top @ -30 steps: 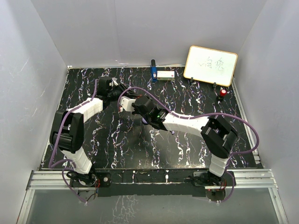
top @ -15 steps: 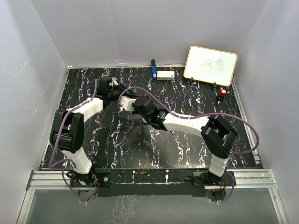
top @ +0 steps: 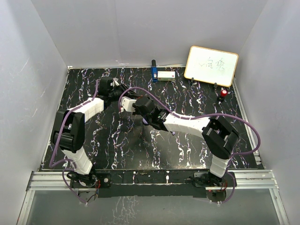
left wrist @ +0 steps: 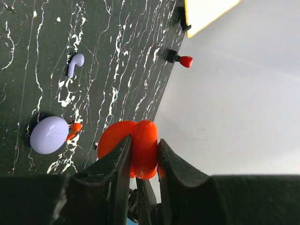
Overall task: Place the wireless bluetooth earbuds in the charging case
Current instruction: Place the earbud in the charging case.
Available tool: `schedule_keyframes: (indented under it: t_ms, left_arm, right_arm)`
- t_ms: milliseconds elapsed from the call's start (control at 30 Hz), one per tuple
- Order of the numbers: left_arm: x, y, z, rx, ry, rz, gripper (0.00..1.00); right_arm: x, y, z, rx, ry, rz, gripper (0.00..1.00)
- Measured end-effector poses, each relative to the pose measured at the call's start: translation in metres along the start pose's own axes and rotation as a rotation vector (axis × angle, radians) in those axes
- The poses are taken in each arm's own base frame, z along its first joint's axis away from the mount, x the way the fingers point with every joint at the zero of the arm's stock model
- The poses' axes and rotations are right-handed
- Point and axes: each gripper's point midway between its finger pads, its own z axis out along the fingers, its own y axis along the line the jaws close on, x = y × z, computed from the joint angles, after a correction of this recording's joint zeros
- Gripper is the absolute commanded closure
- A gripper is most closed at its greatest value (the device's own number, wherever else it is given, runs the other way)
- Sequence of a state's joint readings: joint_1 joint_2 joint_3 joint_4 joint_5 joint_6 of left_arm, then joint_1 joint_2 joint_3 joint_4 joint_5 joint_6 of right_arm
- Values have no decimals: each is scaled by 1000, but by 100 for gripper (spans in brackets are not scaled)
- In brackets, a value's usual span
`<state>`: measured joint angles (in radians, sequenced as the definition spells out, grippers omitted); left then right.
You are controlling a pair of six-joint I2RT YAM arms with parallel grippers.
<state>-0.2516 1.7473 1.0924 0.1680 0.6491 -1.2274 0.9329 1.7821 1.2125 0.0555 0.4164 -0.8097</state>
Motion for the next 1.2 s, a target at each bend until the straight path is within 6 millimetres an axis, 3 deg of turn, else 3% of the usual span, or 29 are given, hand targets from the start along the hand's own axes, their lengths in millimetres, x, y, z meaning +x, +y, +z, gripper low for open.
schedule_keyframes:
  t_ms: [367, 800, 1200]
  left_arm:
    - [1, -8, -1, 23, 10, 7, 100]
    - [-1, -5, 3, 16, 10, 3, 100]
    - [-5, -11, 3, 30, -8, 8, 100]
  right_arm:
    - [-3, -7, -5, 11, -9, 7, 81]
    - [-1, -3, -6, -8, -3, 4, 79]
    - [-4, -2, -9, -22, -16, 20, 68]
